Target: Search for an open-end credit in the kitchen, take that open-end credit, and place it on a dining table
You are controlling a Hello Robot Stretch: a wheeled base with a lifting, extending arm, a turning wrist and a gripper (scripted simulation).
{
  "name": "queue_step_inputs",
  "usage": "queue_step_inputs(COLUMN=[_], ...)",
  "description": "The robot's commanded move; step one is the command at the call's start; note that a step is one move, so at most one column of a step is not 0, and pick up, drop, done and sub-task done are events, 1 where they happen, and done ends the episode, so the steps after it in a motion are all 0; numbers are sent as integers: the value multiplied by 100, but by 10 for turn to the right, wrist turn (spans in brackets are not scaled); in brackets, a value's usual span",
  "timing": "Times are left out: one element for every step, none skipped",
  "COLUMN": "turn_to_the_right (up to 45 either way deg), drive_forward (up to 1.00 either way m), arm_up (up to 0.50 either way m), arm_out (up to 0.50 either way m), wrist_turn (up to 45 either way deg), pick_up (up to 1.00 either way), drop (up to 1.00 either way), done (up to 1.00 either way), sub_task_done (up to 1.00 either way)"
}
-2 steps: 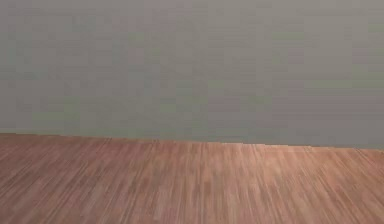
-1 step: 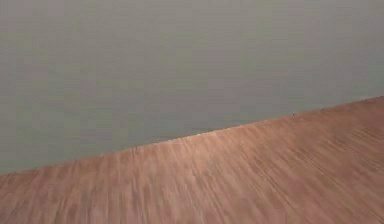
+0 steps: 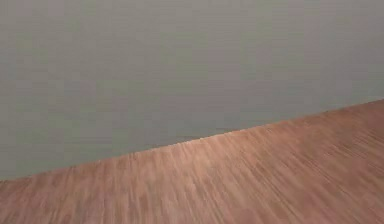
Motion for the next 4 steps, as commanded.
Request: queue_step_inputs(turn_to_the_right=[240, 0, 450, 0], drive_forward=[0, 45, 0, 100], arm_up=[0, 0, 0, 0], arm_out=[0, 0, 0, 0], wrist_turn=[0, 0, 0, 0], pick_up=[0, 0, 0, 0], drop=[0, 0, 0, 0], done=[0, 0, 0, 0], sub_task_done=[0, 0, 0, 0])
